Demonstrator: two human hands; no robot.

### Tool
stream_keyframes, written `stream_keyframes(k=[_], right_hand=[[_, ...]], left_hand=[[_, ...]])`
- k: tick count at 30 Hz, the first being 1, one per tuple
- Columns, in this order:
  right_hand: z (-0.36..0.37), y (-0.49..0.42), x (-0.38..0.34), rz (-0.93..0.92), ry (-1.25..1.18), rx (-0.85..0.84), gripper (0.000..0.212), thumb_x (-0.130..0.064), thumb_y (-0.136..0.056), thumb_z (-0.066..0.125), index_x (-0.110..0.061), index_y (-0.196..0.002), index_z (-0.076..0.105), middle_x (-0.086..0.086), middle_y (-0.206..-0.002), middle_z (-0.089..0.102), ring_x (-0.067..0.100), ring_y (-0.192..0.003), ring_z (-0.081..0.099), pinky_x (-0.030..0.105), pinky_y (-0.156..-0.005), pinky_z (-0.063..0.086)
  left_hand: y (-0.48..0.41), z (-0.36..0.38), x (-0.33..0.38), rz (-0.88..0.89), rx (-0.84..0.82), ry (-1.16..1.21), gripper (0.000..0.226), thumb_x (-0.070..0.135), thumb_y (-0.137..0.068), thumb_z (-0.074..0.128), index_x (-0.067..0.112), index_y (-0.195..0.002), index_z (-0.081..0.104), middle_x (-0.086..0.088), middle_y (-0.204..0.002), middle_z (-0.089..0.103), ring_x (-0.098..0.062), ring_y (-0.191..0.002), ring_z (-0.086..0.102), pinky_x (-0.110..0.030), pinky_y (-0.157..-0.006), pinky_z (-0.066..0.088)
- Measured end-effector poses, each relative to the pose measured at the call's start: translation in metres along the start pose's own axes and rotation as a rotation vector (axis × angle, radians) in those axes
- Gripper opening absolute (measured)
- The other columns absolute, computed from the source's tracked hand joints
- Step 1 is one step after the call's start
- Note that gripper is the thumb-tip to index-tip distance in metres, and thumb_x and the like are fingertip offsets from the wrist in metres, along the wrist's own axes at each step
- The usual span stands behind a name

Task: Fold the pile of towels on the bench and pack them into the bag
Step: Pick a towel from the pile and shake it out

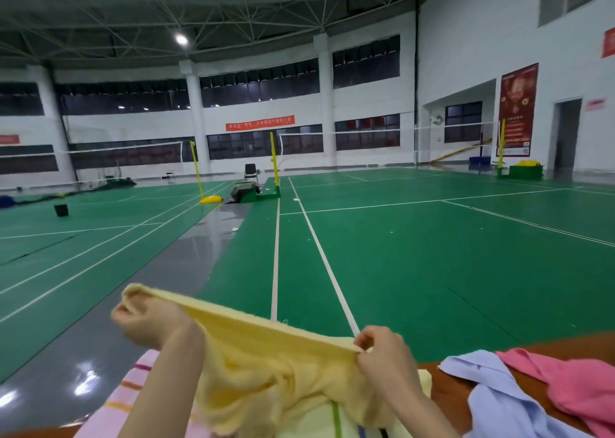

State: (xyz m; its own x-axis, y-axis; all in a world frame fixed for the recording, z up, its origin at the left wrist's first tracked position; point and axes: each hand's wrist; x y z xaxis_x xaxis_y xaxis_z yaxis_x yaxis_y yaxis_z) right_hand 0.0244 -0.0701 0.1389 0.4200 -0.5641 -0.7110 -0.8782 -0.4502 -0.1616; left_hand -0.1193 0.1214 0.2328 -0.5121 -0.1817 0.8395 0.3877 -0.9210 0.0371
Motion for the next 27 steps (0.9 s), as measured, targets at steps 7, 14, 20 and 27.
stream_keyframes(k=[7,14,20,27], right_hand=[[-0.013,-0.005,-0.001,0.115,-0.907,-0.262,0.012,-0.006,-0.085,0.063,-0.005,-0.077,0.073,0.017,-0.082,0.072,0.03,-0.08,0.066,0.041,-0.076,0.052],[0.04,0.003,-0.003,0.229,-1.077,0.09,0.023,0.004,-0.085,0.057,-0.003,-0.064,0.062,0.005,-0.056,0.061,0.017,-0.056,0.054,0.016,-0.048,0.044],[0.05,0.005,0.009,0.099,-0.883,-0.074,0.018,0.004,-0.073,0.068,-0.01,-0.065,0.06,0.001,-0.058,0.057,0.015,-0.059,0.05,0.025,-0.055,0.04],[0.016,0.014,0.02,-0.212,0.074,-0.015,0.011,-0.03,-0.071,0.06,-0.032,-0.079,0.052,-0.016,-0.075,0.057,0.007,-0.076,0.051,0.018,-0.059,0.034]], left_hand=[[0.046,-0.024,-0.054,0.617,-1.081,-0.347,0.025,0.036,-0.087,0.05,0.032,-0.11,0.059,0.012,-0.111,0.053,-0.001,-0.103,0.051,-0.022,-0.092,0.039],[0.112,-0.047,-0.125,0.543,-1.213,-0.895,0.025,0.04,-0.096,0.041,0.036,-0.117,0.056,0.019,-0.112,0.06,-0.004,-0.104,0.055,-0.022,-0.087,0.042],[0.106,-0.041,-0.127,-0.01,-0.902,-0.427,0.032,0.013,-0.096,0.046,0.014,-0.064,0.049,0.003,-0.06,0.048,-0.016,-0.06,0.042,-0.022,-0.056,0.034],[0.067,-0.044,-0.129,-0.427,-0.352,-0.045,0.016,0.012,-0.095,0.047,0.011,-0.087,0.061,-0.003,-0.091,0.059,-0.023,-0.092,0.052,-0.036,-0.089,0.043]])
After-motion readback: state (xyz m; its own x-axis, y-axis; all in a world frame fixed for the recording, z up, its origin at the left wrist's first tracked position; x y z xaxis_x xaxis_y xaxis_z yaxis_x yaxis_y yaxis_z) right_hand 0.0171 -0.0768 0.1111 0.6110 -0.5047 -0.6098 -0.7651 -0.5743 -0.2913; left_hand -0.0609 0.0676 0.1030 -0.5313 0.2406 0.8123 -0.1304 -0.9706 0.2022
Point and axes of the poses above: each hand's wrist, its own y-axis away from the middle knuckle, its own z-axis out of the palm, x = y × z
